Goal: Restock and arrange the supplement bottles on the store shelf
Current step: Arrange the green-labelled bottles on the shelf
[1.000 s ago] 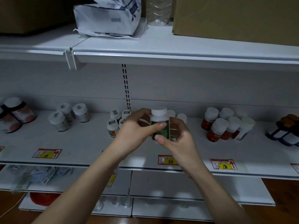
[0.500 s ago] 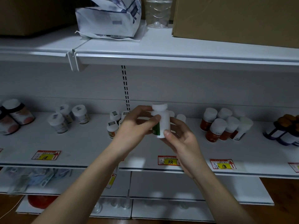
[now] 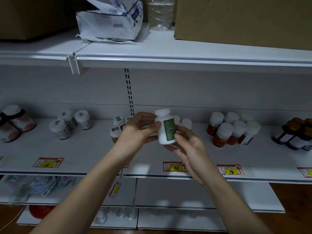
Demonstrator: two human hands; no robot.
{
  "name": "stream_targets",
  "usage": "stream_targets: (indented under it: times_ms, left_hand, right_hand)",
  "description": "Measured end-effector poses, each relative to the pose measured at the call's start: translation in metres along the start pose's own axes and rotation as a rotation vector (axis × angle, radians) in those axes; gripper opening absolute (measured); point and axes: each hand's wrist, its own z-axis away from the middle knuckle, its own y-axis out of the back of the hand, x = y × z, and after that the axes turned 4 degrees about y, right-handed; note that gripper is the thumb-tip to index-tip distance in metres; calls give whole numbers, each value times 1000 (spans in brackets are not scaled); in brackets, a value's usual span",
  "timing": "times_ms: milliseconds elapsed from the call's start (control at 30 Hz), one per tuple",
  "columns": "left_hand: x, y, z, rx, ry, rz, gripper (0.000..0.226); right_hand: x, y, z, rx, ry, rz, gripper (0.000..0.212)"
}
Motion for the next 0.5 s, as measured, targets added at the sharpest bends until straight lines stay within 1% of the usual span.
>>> stream_targets:
  times_ms: [100,167,200,267,333,433,500]
  left_hand:
    - [1,-2,2,-44,8,-21,17]
    - [3,-4,6,-69,11,-68,18]
    - [3,-5,7,-78,9,-95,21]
    - [3,-7,9,-96,2,-135,35]
    - [4,-9,11,-93,0,-142,44]
    - [4,-10,13,-103,-6,-83,34]
    - [4,-11,15,-115,2,-46,31]
  right_hand:
    - [5,0,0,55,49,47,22]
    - [7,2,1,101,108,134,25]
    - [6,2,2,112,141,198,29]
    - [5,3,5,100,186,294,36]
    - [3,2,7,92,202,297,39]
    - [3,2,8,99,212,317,37]
    - [2,4,7,93,191,294,32]
